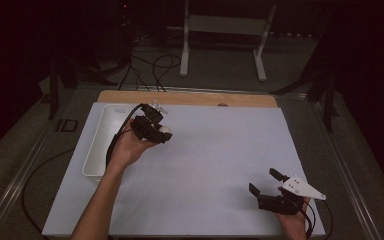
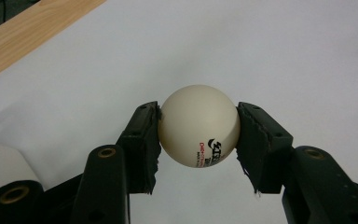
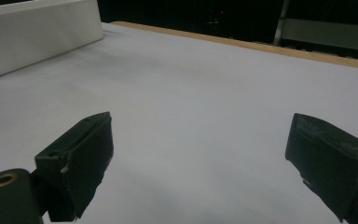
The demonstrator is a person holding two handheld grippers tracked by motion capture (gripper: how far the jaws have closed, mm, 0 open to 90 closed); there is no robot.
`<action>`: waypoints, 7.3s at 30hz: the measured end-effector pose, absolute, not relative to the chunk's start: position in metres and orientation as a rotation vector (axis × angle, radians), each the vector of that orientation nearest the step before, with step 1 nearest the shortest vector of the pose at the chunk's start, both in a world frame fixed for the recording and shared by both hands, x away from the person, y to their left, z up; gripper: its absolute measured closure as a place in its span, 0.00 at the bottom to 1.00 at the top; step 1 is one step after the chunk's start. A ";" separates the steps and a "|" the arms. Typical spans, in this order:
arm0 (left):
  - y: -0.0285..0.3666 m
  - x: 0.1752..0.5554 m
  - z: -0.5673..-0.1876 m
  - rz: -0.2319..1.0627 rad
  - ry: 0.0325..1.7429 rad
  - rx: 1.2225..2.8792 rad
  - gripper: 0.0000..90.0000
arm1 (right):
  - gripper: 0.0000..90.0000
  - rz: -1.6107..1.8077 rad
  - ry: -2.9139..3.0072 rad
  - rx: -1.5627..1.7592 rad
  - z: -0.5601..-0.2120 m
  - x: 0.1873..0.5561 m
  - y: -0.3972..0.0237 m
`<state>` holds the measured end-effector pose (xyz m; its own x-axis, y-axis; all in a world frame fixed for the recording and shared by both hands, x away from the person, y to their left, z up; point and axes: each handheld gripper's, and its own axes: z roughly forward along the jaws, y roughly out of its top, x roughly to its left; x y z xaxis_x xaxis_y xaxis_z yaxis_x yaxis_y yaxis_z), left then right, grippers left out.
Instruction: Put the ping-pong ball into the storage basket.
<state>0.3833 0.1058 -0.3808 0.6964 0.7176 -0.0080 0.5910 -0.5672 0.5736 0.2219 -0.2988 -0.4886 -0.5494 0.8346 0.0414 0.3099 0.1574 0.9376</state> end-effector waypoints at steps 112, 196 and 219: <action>0.179 0.367 -0.376 0.419 1.148 2.359 0.57 | 0.08 1.396 1.928 1.090 -0.489 0.223 -0.300; 0.230 0.351 -0.400 0.504 1.299 2.332 0.57 | 0.08 1.389 1.931 1.095 -0.489 0.223 -0.299; 0.241 0.347 -0.410 0.498 1.334 2.320 0.57 | 0.08 1.386 1.932 1.094 -0.489 0.222 -0.299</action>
